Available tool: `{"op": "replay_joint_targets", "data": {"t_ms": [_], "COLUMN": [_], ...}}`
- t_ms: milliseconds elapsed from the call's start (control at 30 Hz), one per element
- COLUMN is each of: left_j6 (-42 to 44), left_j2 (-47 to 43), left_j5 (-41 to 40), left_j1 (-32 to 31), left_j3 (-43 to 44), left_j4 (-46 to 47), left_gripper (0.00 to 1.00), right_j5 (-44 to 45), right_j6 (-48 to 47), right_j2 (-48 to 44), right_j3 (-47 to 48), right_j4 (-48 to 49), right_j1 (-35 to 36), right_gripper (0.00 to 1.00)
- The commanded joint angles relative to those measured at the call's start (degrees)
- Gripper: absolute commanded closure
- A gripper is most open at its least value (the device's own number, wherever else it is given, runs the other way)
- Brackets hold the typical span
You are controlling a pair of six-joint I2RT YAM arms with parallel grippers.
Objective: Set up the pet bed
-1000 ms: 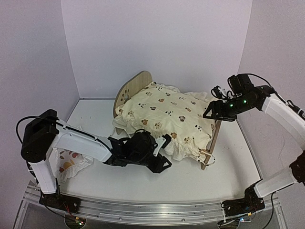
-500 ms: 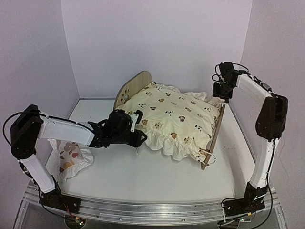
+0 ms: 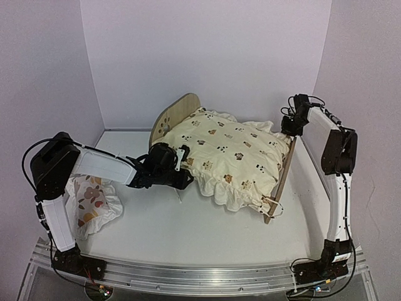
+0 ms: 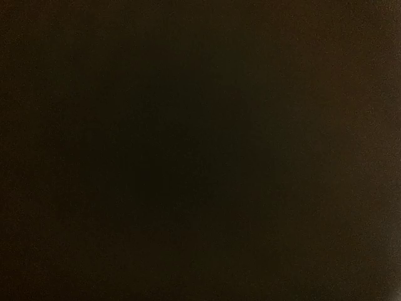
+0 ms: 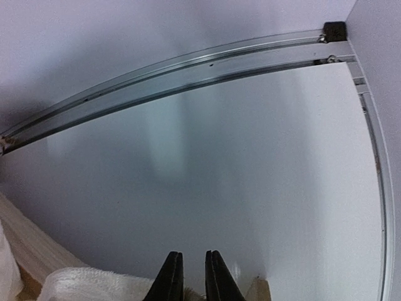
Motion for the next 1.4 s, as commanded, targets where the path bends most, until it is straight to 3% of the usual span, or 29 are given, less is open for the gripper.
{"op": "replay_joint_targets", "data": {"t_ms": [0, 100, 367, 600, 867, 1033, 1367], "left_j6": [0.22, 0.22, 1.49, 3.50, 10.36, 15.90, 19.27], "left_j2": [1.56, 3.04, 5.43, 5.80, 6.60, 8.22, 14.33], "left_j5": [1.63, 2.92, 5.27, 6.25, 7.03, 10.57, 22.00], "left_j1": [2.45, 4.67, 9.58, 14.40, 21.20, 21.49, 21.50], "left_j3": [2.45, 3.33, 6.47, 9.48, 11.85, 15.80, 22.90], "left_j4": [3.85, 4.70, 5.75, 5.08, 4.80, 2.49, -0.86], "left_gripper": [0.71, 0.72, 0.74, 0.74, 0.75, 0.74, 0.75], "right_j5": [-14.64, -20.85, -23.48, -26.63, -26.14, -28.11, -16.18], "right_j6": [-2.81, -4.42, -5.43, -7.69, -1.77, 1.48, 7.58], "right_j2": [1.79, 1.11, -6.44, -17.32, -36.55, -41.39, -42.64], "right_j3": [4.34, 1.06, -15.88, -31.33, -56.68, -61.38, -66.07], "right_j4": [-10.88, -16.42, -19.66, -19.39, -4.63, 1.61, 13.08], "right_j1": [0.66, 0.66, 1.21, 7.70, 18.83, 25.85, 44.71], "right_gripper": [0.86, 0.88, 0.92, 0.93, 0.95, 0.95, 0.92]}}
